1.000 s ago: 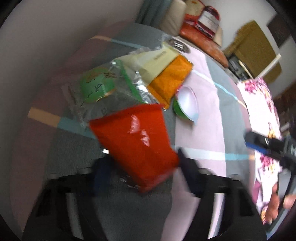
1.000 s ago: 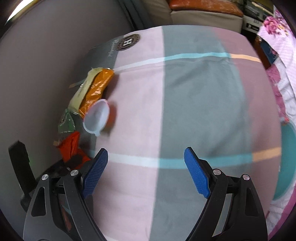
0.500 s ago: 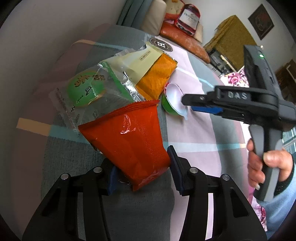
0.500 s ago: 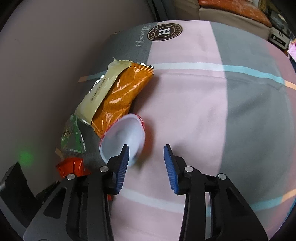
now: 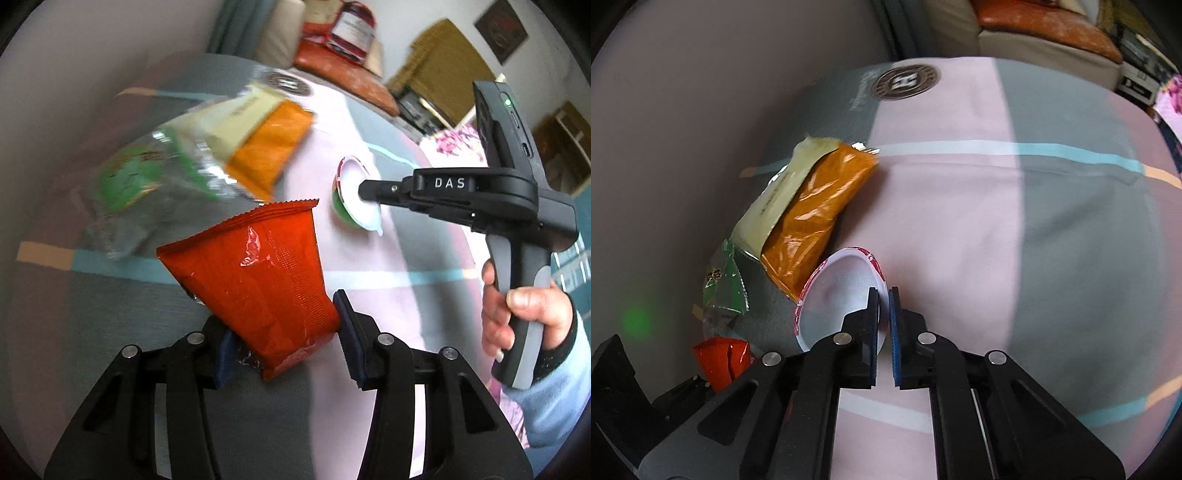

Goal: Collect trash
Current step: 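Grasp the red snack packet with left tool while right tool grasps the white cup, then carry the red packet and white cup over the teal bin with both tools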

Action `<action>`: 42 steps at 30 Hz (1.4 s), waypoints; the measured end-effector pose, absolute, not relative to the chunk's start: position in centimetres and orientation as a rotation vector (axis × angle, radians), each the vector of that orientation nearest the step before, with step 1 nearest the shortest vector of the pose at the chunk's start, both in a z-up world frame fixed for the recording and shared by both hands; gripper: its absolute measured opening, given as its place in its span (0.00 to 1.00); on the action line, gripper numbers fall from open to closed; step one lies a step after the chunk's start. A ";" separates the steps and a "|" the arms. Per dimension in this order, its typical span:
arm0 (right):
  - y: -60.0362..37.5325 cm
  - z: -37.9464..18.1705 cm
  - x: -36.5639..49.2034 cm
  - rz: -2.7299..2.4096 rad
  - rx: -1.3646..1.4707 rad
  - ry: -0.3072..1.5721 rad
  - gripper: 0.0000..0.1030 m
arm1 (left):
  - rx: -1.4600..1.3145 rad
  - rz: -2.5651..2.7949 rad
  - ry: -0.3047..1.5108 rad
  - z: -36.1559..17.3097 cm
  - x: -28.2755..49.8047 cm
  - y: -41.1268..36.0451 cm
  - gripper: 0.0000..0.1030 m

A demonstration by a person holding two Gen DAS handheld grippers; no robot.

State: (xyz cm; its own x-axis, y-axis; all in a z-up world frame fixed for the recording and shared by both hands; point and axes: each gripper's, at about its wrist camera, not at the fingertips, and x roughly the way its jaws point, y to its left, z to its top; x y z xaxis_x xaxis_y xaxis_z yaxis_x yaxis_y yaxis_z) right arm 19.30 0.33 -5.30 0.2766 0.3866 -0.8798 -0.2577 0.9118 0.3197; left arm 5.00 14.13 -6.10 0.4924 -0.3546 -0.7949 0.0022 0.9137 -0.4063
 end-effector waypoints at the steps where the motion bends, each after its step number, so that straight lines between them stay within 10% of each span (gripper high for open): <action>1: -0.7 -5.0 19.0 0.424 0.134 1.208 0.05 | -0.365 -0.234 1.039 -5.8 5.1 13.5 0.47; 42: -43.5 -1.9 4.1 -0.143 0.580 0.900 0.06 | 0.163 -0.715 1.122 -3.5 9.5 -25.0 0.47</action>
